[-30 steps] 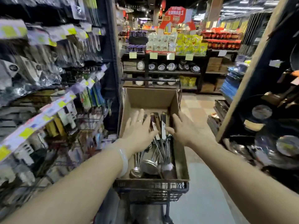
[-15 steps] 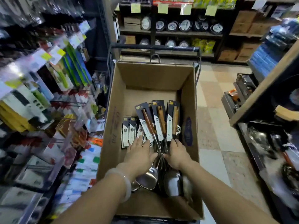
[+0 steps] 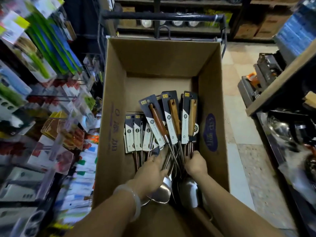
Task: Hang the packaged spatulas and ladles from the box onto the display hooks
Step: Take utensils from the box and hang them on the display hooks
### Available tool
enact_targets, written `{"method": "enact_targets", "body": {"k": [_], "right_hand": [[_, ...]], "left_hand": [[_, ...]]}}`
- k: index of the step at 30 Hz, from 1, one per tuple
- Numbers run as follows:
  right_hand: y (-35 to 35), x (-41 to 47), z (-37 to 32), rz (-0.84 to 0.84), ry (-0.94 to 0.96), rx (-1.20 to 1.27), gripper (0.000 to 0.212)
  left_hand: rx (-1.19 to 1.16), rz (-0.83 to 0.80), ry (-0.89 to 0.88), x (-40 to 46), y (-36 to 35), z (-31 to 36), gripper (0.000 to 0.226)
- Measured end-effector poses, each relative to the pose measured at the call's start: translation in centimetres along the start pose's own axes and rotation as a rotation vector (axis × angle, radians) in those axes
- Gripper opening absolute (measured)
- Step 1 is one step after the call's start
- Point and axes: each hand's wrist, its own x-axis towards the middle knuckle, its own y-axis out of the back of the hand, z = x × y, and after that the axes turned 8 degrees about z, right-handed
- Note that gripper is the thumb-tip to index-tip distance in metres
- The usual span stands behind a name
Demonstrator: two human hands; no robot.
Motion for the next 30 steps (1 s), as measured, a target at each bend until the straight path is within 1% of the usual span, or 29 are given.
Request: {"method": "enact_targets", "body": {"k": [2,3,7,8,10,11,16,19,22,24,26,28,30], "right_hand": [[-0.1,0.3,0.1,0.015,-0.030,0.023,0.030],[0.0,0.5,0.2,0.029,-0.042,0.033,0.030],[0.5,1.0,0.5,0.074,-0.042,0.064,0.019],[0.5,1.0,0.4,0.065,-0.024,0.063,0.022],[0.5,1.0,0.1,0.044,0.004,0.050,0.034],[0.5,1.1,0.0,0.040,0.004,0.052,0.036],[0.2,1.1,-0.2,0.094,-0.018,0.015,0.025],[0.0,0.6,-0.2,0.121,0.032,-0.061,0.029],[0.4,0.2,-0.6,0.096,0.116,-0.084,0.037],[1.1,-0.7,-1.4,0.078,0.188,-0.044,0.034],[2.1,-1.7,-2.6,0.070,0.274,0.033,0.027],[2.9,-2.8,-3.9,0.066,0.372,0.131,0.020],[3.2,-4.0,-5.1,0.056,0.494,0.163,0.016]], "left_hand": [[-0.001,-0.017,0.003,0.2,0.0,-0.3,0.060],[0.004,-0.020,0.005,0.3,0.0,-0.5,0.060],[0.000,-0.031,0.019,0.4,0.1,-0.5,0.059],[-0.005,-0.037,0.021,0.4,0.2,-0.3,0.058],[-0.002,-0.046,0.017,0.3,0.3,0.1,0.058],[-0.002,-0.045,0.010,0.3,0.4,0.3,0.057],[-0.025,-0.012,-0.008,0.4,0.5,0.7,0.054],[-0.040,0.001,0.000,0.5,0.5,0.6,0.055],[-0.087,0.036,0.014,0.6,0.9,0.9,0.052],[-0.155,0.098,0.020,0.8,1.4,1.3,0.047],[-0.269,0.181,0.033,0.9,2.1,1.8,0.041],[-0.505,0.251,0.072,1.0,2.7,2.8,0.038],[-0.758,0.299,0.105,1.1,3.3,3.6,0.030]]}}
